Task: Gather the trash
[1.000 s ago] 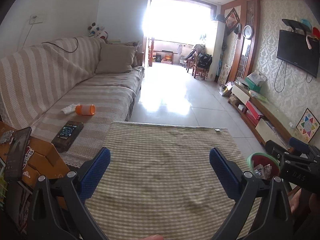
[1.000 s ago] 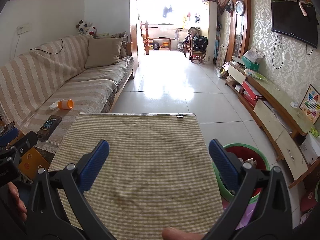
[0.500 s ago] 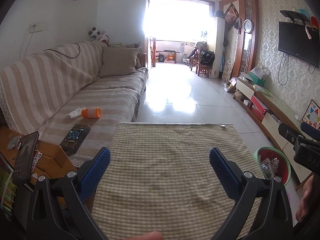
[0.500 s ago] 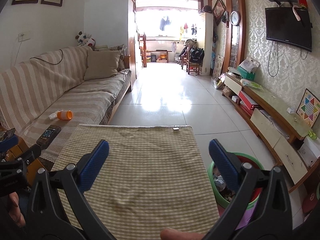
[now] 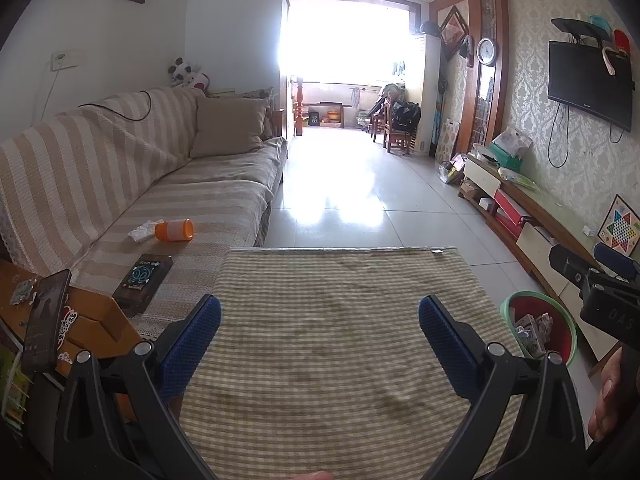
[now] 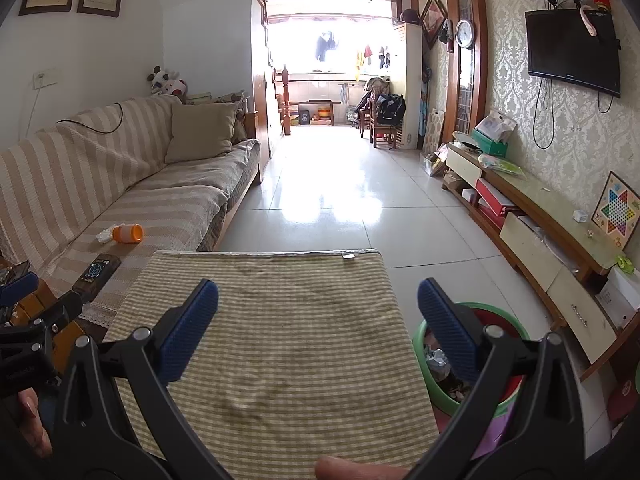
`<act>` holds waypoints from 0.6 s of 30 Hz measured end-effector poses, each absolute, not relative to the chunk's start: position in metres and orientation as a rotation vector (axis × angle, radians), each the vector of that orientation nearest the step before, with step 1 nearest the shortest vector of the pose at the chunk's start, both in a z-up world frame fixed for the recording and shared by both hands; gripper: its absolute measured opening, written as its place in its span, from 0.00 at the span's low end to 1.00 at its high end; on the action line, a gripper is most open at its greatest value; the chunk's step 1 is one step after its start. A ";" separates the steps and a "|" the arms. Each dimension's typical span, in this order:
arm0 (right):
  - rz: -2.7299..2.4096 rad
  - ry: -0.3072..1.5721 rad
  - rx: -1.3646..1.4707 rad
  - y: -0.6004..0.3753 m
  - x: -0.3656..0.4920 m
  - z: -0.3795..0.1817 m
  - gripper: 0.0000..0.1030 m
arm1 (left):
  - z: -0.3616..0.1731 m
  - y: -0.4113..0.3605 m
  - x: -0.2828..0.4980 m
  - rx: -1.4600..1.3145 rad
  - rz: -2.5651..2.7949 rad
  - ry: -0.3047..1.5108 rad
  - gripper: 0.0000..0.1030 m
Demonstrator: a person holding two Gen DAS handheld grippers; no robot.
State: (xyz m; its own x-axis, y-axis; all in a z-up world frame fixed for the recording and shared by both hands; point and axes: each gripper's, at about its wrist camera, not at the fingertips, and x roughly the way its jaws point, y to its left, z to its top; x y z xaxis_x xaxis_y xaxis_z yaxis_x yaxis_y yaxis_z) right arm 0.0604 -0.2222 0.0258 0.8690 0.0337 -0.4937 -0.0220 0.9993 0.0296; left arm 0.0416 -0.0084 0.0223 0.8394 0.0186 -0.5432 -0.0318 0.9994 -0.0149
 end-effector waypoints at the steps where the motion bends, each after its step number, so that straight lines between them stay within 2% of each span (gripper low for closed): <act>1: 0.028 0.518 0.022 -0.222 0.061 0.026 0.95 | 0.022 -0.009 0.042 -0.023 0.027 0.575 0.92; 18: 0.028 0.521 0.024 -0.224 0.062 0.026 0.95 | 0.021 -0.008 0.043 -0.024 0.030 0.574 0.92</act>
State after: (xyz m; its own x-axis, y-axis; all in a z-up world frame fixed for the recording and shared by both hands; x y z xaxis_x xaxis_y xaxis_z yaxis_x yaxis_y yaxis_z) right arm 0.0616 -0.2236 0.0257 0.8671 0.0330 -0.4970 -0.0206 0.9993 0.0305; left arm 0.0426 -0.0085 0.0209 0.8391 0.0215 -0.5435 -0.0347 0.9993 -0.0140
